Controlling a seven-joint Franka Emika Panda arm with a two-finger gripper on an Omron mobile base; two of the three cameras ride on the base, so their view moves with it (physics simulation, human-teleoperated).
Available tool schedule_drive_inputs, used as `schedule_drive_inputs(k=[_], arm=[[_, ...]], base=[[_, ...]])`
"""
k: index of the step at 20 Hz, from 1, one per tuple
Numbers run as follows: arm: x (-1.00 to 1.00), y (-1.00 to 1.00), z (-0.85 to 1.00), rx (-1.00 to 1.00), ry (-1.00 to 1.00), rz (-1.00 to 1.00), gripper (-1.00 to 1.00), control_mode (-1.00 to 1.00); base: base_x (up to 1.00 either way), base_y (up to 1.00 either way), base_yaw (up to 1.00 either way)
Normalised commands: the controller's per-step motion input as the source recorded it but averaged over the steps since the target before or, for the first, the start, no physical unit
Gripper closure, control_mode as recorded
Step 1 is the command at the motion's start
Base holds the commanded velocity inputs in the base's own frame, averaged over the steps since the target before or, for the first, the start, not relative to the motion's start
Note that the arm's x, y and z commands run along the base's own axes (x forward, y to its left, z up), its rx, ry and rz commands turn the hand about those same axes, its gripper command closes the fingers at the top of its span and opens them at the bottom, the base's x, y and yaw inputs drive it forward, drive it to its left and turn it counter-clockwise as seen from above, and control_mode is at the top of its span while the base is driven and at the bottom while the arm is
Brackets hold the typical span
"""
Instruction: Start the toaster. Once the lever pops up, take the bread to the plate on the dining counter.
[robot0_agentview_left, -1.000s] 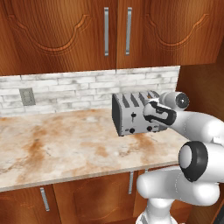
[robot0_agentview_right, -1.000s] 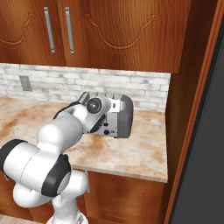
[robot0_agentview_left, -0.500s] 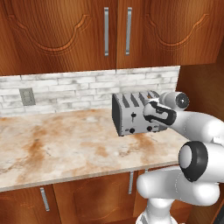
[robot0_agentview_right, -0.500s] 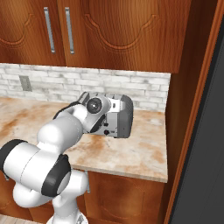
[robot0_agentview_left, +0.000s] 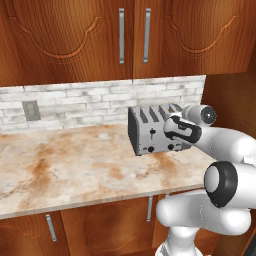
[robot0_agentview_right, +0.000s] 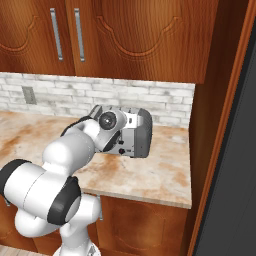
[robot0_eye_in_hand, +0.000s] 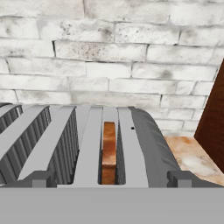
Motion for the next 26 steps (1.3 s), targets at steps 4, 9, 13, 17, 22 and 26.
schedule_drive_inputs(k=[4,9,13,17,22,26], arm=[[0.0,0.0,0.0,0.0,0.0,0.0,-1.0,-1.0],[0.0,0.0,0.0,0.0,0.0,0.0,-1.0,-1.0],[0.0,0.0,0.0,0.0,0.0,0.0,-1.0,-1.0],[0.0,0.0,0.0,0.0,0.0,0.0,-1.0,-1.0],[0.0,0.0,0.0,0.0,0.0,0.0,-1.0,-1.0],[0.0,0.0,0.0,0.0,0.0,0.0,-1.0,-1.0]], base=[[0.0,0.0,0.0],[0.0,0.0,0.0],[0.0,0.0,0.0],[0.0,0.0,0.0],[0.0,0.0,0.0],[0.0,0.0,0.0]])
